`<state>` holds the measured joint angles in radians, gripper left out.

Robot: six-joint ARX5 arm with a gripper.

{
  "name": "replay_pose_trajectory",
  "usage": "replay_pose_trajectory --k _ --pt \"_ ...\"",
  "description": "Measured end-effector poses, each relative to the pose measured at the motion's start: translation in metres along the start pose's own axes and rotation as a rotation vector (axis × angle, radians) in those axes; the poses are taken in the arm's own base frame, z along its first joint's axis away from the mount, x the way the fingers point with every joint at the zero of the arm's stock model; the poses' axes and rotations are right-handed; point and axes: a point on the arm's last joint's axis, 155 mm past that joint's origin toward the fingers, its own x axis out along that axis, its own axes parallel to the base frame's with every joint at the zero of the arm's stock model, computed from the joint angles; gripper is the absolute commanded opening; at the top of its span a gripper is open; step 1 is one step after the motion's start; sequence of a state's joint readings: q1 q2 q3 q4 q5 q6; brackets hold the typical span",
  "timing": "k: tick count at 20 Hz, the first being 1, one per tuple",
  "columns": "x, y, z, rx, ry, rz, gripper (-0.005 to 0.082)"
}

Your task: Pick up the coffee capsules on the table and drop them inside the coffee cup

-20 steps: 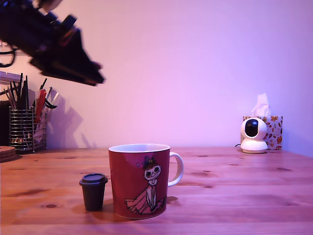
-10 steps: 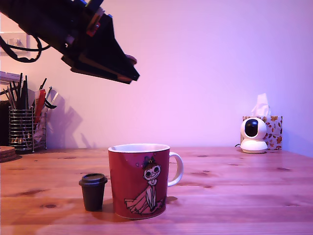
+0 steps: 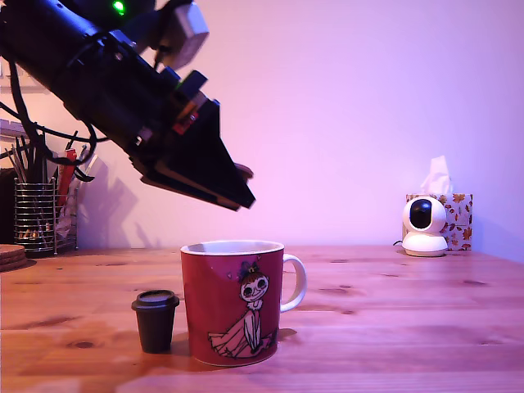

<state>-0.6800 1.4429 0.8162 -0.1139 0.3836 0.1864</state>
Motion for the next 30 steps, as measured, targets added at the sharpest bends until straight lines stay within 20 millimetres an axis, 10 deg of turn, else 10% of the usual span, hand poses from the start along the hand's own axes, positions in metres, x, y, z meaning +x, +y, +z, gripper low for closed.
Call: replay_pose_trajectory --k 23,28,30 --pt "-0.001 0.002 -0.036 -0.061 0.147 0.044 0.0167" --pt "-0.002 0.001 -0.041 -0.068 0.165 0.041 0.0581" --pt "-0.002 0.001 -0.040 -0.067 0.164 0.042 0.0604"
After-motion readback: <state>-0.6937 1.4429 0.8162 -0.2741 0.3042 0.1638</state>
